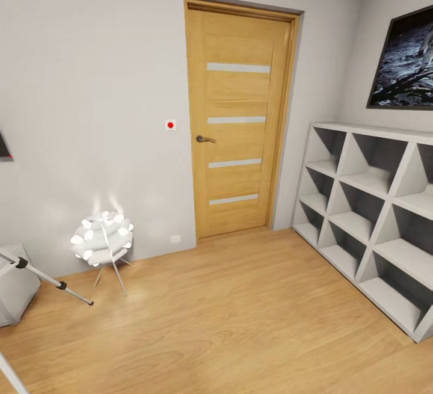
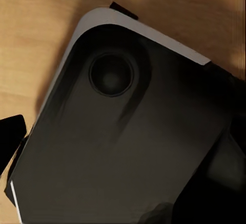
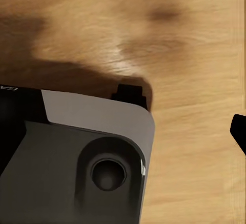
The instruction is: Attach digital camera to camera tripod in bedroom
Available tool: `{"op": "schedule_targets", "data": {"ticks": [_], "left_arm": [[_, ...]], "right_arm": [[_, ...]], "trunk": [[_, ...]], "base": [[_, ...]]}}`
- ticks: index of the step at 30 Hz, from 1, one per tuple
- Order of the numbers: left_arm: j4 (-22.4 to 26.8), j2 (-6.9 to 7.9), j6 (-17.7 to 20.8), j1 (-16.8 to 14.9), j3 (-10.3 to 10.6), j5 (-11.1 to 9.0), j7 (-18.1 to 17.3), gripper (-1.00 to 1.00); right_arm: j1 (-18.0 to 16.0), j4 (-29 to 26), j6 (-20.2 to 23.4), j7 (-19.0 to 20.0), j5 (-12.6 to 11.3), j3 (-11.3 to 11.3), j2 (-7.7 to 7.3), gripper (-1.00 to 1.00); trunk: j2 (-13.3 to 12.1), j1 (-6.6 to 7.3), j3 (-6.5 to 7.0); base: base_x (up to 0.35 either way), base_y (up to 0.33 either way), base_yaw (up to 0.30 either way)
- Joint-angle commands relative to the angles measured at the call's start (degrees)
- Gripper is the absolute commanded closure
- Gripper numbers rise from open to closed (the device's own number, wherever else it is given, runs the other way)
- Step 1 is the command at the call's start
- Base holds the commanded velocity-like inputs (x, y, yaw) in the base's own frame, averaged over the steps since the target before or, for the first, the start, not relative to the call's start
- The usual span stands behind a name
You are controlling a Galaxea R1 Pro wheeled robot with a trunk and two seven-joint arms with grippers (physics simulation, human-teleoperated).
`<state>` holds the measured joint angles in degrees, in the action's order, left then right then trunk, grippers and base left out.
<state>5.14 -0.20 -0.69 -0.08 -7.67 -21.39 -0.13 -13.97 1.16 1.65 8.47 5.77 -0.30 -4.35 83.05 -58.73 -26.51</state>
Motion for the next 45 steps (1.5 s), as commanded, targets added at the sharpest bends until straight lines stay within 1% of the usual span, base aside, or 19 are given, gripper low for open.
{"op": "schedule_targets", "data": {"ticks": [1,3,5,9,11,12,14,15,17,20,21,22,23,25,29,30,33,37,45], "left_arm": [[1.2,0.13,1.0,0.0,-0.4,0.1,0.0,-1.0],[5.3,0.86,6.5,-0.4,-0.3,0.5,0.2,-1.0],[11.0,1.79,14.6,-1.6,-0.3,1.5,0.5,-1.0],[28.8,3.58,35.3,-7.8,-0.4,4.7,1.5,-1.0],[32.9,3.55,39.4,-12.5,-0.4,5.1,1.8,-1.0],[34.1,3.38,41.2,-16.4,-0.4,5.3,2.0,-1.0],[34.3,3.17,42.2,-20.5,-0.5,5.4,2.3,-1.0],[33.5,2.33,43.2,-27.4,-0.5,5.5,2.6,-1.0],[32.6,0.69,43.7,-33.3,-0.5,5.6,2.7,-1.0],[32.7,-1.68,43.8,-37.2,-0.5,5.7,2.9,-1.0],[33.0,-2.92,43.8,-38.1,-0.5,5.8,3.1,-1.0],[33.2,-3.54,43.8,-38.5,-0.5,5.8,3.4,-1.0],[33.3,-5.29,43.6,-39.1,-0.4,5.9,5.0,-1.0],[33.7,-6.7,43.4,-39.5,0.0,5.9,7.4,-1.0],[36.0,-8.55,43.2,-39.7,1.2,5.4,12.0,-1.0],[37.4,-9.64,43.1,-39.8,1.5,4.2,13.4,-1.0],[37.3,-9.8,43.1,-39.8,1.7,0.7,13.8,-1.0],[35.4,-9.8,42.8,-39.8,1.9,-3.0,13.9,-1.0],[34.1,-9.8,42.6,-39.8,2.0,-4.4,13.8,-1.0]], "right_arm": [[-0.1,-0.2,0.1,0.2,0.7,-0.1,-0.02,-1.0],[0.0,-1.7,0.5,0.2,0.8,0.0,0.07,-1.0],[0.0,-4.9,2.6,0.4,0.8,0.1,0.29,-1.0],[-2.9,-19.3,18.9,0.3,0.4,-0.1,0.45,-1.0],[-4.7,-26.2,25.8,0.5,0.2,-0.5,0.34,-1.0],[-6.0,-30.9,29.8,0.6,0.1,-1.1,0.19,-1.0],[-7.3,-35.5,33.4,0.7,-0.1,-2.1,0.05,-1.0],[-9.8,-42.6,37.7,0.6,-0.8,-4.5,-0.06,-1.0],[-11.7,-48.6,40.7,0.8,-1.6,-6.8,-0.06,-1.0],[-12.9,-54.5,43.5,3.0,-2.4,-8.2,-0.08,-1.0],[-13.2,-57.4,45.5,5.4,-2.8,-8.6,0.01,-1.0],[-13.3,-58.8,46.6,6.9,-3.1,-8.8,0.09,-1.0],[-13.8,-62.2,49.7,11.5,-3.7,-9.1,0.19,-1.0],[-14.0,-64.1,51.9,15.2,-3.9,-9.4,-0.06,-1.0],[-14.2,-65.8,53.7,18.5,-4.2,-9.7,-0.52,-1.0],[-14.2,-66.0,54.4,19.6,-4.5,-10.2,-1.78,-1.0],[-14.2,-65.8,54.7,20.0,-4.7,-10.3,-3.3,-1.0],[-14.2,-65.7,54.7,20.2,-4.9,-10.4,-4.01,-1.0],[-14.2,-64.5,54.4,20.2,-4.8,-10.4,-4.24,-1.0]], "trunk": [[0.0,0.0,-0.05],[0.0,0.0,-0.05],[0.0,0.0,-0.05],[0.0,0.0,-0.05],[0.0,0.0,-0.05],[0.0,0.0,-0.05],[0.0,0.0,-0.05],[0.0,0.0,-0.05],[0.0,0.0,-0.05],[0.0,0.0,-0.05],[0.0,0.0,-0.05],[0.0,0.0,-0.05],[0.0,0.0,-0.05],[0.0,0.0,-0.05],[0.0,0.0,-0.05],[0.0,0.0,-0.05],[0.0,0.0,-0.05],[0.0,0.0,-0.05],[0.4,-0.22,-0.23]], "base": [[0.0,0.0,0.0],[0.0,0.0,0.0],[0.0,0.0,0.0],[0.0,0.0,0.0],[0.0,0.0,0.0],[0.0,0.0,0.0],[0.0,0.0,0.0],[0.0,0.0,0.0],[0.0,0.0,0.0],[0.0,0.0,0.0],[0.0,0.0,0.0],[0.0,0.0,0.0],[0.0,0.0,0.0],[0.0,0.0,0.0],[0.0,0.0,0.0],[0.0,0.0,0.0],[0.0,0.0,0.0],[0.0,0.0,0.0],[0.0,0.0,0.0]]}}
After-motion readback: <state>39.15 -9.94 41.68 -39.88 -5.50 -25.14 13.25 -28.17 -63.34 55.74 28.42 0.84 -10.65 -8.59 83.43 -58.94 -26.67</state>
